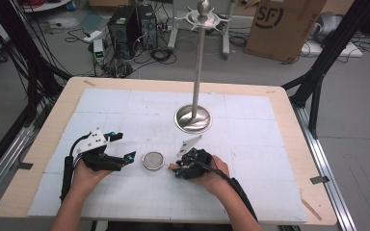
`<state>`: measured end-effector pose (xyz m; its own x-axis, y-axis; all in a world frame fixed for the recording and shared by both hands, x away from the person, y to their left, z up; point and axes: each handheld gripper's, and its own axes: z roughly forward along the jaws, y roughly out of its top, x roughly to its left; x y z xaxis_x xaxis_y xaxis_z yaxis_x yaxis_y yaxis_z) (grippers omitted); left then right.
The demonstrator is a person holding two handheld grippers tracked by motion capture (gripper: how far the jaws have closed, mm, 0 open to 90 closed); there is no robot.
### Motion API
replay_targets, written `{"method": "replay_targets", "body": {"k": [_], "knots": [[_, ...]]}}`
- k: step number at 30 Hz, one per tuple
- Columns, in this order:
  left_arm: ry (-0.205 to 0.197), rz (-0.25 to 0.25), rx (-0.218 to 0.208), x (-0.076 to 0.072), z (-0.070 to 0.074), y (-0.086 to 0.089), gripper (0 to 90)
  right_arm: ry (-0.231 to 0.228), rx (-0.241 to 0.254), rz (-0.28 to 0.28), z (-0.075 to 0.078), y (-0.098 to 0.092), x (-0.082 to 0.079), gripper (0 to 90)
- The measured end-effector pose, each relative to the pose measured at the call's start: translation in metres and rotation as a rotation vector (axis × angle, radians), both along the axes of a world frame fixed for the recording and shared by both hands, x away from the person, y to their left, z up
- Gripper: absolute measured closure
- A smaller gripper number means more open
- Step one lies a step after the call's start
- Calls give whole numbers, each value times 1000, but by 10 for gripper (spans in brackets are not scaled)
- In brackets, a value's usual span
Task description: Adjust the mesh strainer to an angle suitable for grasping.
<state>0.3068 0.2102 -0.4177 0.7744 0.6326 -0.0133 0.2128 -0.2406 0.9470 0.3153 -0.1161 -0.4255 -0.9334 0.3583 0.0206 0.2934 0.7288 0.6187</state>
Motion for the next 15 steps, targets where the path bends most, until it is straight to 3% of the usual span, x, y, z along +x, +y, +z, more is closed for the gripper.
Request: {"method": "replay_targets", "body": {"k": [9,15], "knots": [[6,-1,2,0,-1,-1,141,33,-8,-19,-4,-29,-9,642],[8,-2,8,1,-2,-1,141,23,-2,-1,-4,-30,-9,660]]}}
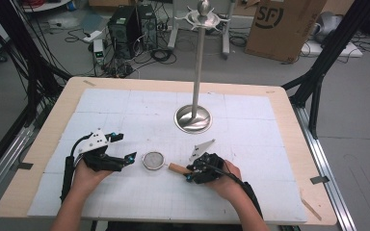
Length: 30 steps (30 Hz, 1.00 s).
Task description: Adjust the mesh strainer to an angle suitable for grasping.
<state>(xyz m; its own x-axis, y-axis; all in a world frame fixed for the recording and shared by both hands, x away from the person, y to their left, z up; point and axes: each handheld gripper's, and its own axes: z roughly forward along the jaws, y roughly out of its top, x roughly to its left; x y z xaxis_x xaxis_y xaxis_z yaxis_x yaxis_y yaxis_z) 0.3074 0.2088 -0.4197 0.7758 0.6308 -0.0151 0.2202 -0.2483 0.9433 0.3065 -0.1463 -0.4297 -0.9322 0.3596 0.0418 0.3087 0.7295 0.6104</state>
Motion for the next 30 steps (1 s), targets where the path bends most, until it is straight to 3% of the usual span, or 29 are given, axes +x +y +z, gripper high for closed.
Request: {"method": "replay_targets", "body": {"k": [17,26,30], "knots": [[-1,4,-5,0,1,2,141,-30,13,96,1,51,7,679],[1,7,1,0,0,3,141,-51,-7,53,2,39,2,596],[2,7,3,0,0,2,141,-50,-22,-4,0,24,5,590]]}}
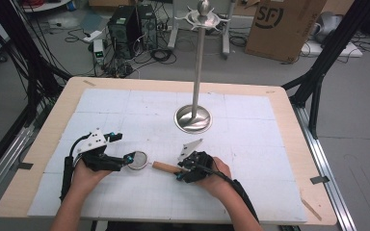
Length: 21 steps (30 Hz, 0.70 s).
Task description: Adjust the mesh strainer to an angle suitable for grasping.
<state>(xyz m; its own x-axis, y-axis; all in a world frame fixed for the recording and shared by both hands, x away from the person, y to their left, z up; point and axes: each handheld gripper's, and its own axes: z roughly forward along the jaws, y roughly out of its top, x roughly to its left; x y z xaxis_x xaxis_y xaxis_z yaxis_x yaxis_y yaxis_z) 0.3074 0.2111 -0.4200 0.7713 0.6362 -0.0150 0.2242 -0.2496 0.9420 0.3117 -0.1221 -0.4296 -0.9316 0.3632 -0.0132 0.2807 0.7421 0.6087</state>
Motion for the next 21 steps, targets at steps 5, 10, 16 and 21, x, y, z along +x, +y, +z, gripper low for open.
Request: {"method": "replay_targets", "body": {"k": [5,10,16,21], "knots": [[1,-2,-1,0,0,-1,141,-7,15,-81,0,-13,10,593],[0,-2,-2,0,0,-1,141,-15,43,-123,-3,-16,22,607],[1,-2,-5,0,0,-1,141,-26,72,-165,-5,-15,36,583],[0,0,-6,0,0,0,141,-31,65,-193,-4,-10,46,568]]}}
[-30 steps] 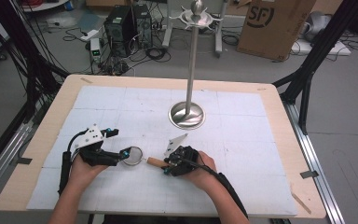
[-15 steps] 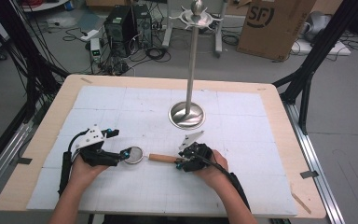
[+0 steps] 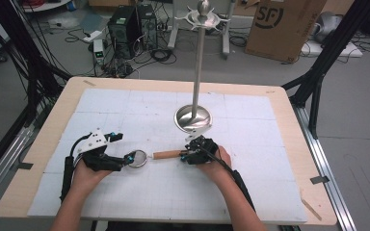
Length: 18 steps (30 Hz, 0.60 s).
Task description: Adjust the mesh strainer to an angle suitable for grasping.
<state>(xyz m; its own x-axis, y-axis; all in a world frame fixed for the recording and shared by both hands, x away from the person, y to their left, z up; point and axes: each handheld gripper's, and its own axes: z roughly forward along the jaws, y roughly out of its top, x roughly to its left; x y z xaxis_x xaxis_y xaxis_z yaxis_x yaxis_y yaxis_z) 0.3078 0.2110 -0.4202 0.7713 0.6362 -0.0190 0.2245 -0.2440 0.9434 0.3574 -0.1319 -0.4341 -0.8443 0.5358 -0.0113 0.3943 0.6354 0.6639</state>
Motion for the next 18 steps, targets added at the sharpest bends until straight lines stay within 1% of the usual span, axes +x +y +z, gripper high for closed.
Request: {"method": "replay_targets", "body": {"k": [1,4,5,7,9,12,14,15,18], "knots": [[0,1,-1,0,0,0,141,-2,-4,-7,0,1,2,566],[0,2,-1,0,0,0,141,14,10,-18,0,1,4,549],[1,1,0,0,0,0,141,21,8,-19,1,0,4,536],[3,-1,0,0,-1,0,141,36,20,-26,3,-3,2,513],[5,-1,6,0,-1,0,141,34,23,-30,8,-9,0,498],[7,-7,5,0,-1,-1,141,5,29,-32,14,-17,-7,479],[4,-7,5,-1,-1,-2,141,-1,34,-41,18,-24,-13,462],[7,-9,1,-1,-1,-3,141,-11,41,-44,21,-28,-16,455],[7,-12,8,-1,-1,-4,141,-36,69,-55,29,-40,-24,439]]}}
